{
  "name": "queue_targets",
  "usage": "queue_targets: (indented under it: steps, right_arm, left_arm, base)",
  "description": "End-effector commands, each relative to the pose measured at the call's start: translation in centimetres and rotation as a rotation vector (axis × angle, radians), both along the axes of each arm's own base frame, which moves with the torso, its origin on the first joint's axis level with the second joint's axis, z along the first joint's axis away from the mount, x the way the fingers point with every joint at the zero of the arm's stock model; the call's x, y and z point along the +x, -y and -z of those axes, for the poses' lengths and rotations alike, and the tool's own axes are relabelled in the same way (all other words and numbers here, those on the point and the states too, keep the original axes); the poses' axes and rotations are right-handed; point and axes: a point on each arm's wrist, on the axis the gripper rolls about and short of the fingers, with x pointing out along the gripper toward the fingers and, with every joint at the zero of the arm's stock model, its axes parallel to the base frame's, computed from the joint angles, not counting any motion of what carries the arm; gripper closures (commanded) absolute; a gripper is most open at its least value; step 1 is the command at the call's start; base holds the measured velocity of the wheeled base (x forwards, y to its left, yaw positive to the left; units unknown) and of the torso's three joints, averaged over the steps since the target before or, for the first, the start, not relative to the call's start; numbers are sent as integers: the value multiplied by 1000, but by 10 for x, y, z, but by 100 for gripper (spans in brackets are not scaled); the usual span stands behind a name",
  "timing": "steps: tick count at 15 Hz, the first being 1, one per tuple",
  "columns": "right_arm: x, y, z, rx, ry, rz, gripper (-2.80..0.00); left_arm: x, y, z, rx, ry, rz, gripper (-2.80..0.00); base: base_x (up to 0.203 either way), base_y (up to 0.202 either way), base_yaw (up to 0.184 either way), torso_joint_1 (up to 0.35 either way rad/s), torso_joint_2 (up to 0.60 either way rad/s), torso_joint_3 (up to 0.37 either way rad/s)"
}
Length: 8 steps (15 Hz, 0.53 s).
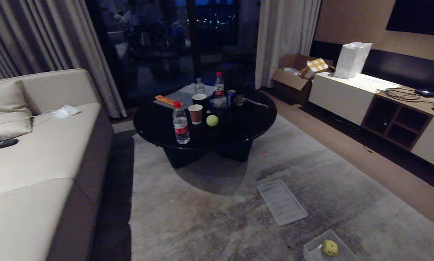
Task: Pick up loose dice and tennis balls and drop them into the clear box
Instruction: Pick up the ball on the table
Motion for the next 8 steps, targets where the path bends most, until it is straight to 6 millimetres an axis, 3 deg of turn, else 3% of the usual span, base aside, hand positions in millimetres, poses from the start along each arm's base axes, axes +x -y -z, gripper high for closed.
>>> queue_targets:
  steps: [1,8]
  right_arm:
    - [0,0,0,0,0,-1,0]
    - [0,0,0,0,-1,-1,0]
  left_arm:
    - [0,0,0,-1,-1,-1,0]
    - [0,0,0,-1,0,-1,0]
  base:
    - [-2,-14,158,2,7,2]
    - [-2,-8,164,4,2,2]
